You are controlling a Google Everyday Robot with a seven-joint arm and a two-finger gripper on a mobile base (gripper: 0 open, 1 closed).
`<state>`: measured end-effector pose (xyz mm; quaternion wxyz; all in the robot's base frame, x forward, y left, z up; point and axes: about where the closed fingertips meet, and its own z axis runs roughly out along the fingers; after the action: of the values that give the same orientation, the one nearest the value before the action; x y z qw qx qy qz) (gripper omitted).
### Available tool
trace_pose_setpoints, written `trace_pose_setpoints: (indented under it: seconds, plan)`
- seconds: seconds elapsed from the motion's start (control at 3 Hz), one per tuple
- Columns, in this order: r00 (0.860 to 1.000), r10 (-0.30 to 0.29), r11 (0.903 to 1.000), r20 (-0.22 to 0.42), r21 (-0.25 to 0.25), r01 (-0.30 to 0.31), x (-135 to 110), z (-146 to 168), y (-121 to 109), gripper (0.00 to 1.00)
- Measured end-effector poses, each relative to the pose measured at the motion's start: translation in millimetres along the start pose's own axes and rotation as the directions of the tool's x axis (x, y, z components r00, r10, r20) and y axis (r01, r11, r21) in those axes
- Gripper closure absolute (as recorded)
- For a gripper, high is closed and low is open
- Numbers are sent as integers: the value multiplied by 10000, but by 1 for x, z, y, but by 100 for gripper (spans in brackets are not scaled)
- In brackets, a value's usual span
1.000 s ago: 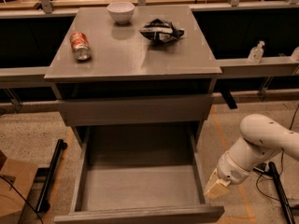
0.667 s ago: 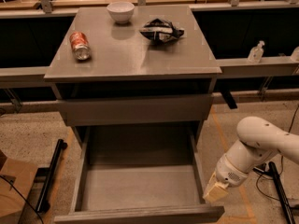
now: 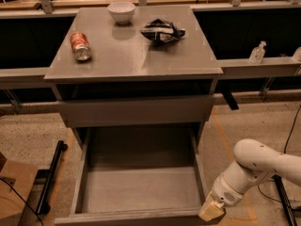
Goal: Close middle drawer
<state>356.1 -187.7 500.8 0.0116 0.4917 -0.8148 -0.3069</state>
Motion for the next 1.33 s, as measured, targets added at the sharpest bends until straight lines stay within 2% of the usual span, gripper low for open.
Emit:
trace_pose_setpoints:
  seconds: [0.67,1.0,1.33]
  plan:
    - [9995,132,9997,281,-210,-126,3,59,-23,100]
    - [9995,134,9997,284,-215,-128,2,60,-24,100]
    - [9961,-4,9999,887,136,-8,-23,61,-54,100]
